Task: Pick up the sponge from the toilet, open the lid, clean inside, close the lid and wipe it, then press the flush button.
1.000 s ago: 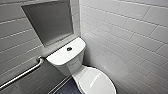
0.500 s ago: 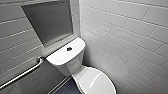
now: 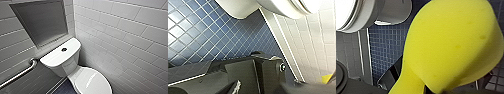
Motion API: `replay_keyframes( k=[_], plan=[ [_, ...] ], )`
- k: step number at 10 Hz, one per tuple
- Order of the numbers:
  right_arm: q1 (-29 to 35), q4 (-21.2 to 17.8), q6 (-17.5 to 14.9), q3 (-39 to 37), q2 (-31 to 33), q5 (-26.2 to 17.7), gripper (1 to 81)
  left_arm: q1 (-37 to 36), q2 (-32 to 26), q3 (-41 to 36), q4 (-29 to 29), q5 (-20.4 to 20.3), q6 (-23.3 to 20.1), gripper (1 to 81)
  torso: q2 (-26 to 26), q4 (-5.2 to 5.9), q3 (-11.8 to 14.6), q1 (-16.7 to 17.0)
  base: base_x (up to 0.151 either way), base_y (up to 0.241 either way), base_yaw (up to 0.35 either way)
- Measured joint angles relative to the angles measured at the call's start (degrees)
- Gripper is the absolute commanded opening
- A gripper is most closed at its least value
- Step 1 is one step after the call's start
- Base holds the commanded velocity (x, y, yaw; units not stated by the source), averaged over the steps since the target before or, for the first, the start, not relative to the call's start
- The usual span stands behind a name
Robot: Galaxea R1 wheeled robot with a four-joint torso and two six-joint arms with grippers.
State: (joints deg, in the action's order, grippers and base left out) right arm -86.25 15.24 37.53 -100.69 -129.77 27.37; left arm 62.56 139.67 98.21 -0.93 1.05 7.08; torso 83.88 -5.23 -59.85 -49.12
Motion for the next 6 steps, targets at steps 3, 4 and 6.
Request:
replay_keyframes(
  k=[3,4,6],
  plan=[
    [-0.9,1.1,0.0,-0.3,-1.8,0.8,1.0,-2.9,1.2,0.0,0.0,0.4,1.8,81.1,0.0,-0.02,-1.8,0.0,0.000,0.000,0.000],
    [-1.0,1.2,0.0,-0.3,-2.0,1.0,1.0,-4.5,1.9,0.0,-0.1,0.2,2.1,81.1,0.0,-0.02,-3.5,0.0,0.000,0.000,0.000],
    [-0.7,1.2,0.0,-0.6,-2.1,1.5,1.0,-6.8,3.2,0.0,-0.4,0.2,4.8,81.1,0.0,-0.02,-5.0,0.0,0.000,0.000,0.000]
  ],
)
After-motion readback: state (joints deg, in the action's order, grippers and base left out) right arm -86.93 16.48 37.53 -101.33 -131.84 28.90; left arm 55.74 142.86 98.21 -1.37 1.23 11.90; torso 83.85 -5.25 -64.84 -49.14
